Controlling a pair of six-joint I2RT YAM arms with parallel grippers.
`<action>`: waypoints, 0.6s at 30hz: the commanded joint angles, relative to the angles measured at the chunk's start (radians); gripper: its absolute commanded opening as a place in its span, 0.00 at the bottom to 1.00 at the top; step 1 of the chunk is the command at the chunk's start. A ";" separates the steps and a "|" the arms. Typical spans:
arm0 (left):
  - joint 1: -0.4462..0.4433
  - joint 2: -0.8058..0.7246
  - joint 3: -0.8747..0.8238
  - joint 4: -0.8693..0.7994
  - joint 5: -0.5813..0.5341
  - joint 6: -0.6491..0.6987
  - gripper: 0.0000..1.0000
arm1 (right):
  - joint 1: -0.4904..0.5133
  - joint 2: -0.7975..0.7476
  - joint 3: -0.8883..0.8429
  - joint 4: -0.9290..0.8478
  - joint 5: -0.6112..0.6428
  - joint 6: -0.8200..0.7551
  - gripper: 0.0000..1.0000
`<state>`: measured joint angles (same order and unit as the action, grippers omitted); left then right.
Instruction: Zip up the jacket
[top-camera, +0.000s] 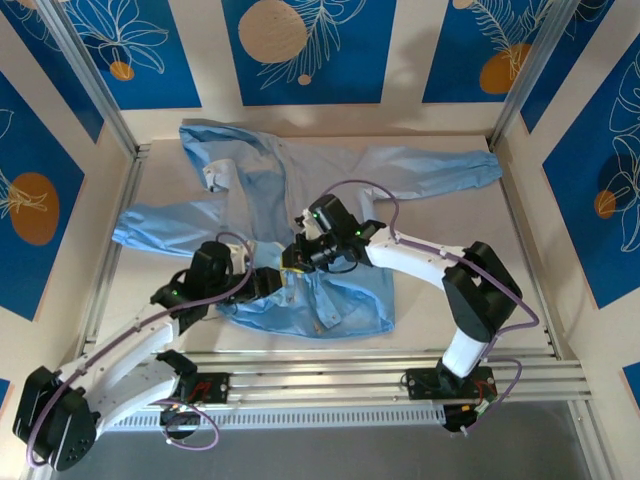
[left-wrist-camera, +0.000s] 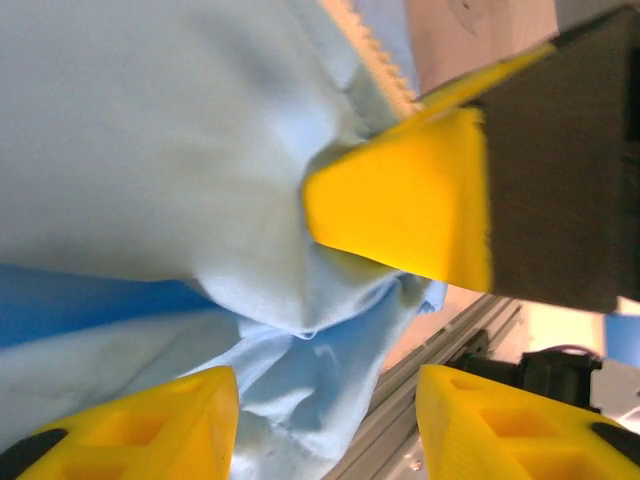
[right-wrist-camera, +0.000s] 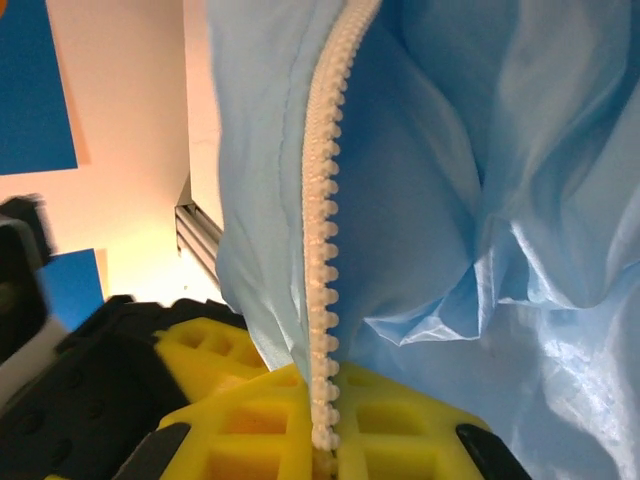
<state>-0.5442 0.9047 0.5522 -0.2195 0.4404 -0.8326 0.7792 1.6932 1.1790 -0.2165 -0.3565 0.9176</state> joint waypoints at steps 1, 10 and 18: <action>0.011 -0.029 0.115 -0.268 -0.049 0.185 0.51 | 0.008 -0.030 0.096 -0.194 0.050 -0.100 0.09; -0.046 0.067 0.153 -0.191 0.028 0.217 0.52 | 0.009 0.026 0.185 -0.286 0.034 -0.116 0.10; -0.081 0.112 0.051 0.057 0.059 0.084 0.50 | 0.011 0.059 0.200 -0.285 0.030 -0.101 0.10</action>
<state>-0.6205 1.0080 0.6357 -0.2661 0.4664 -0.7017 0.7799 1.7348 1.3434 -0.4671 -0.3172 0.8204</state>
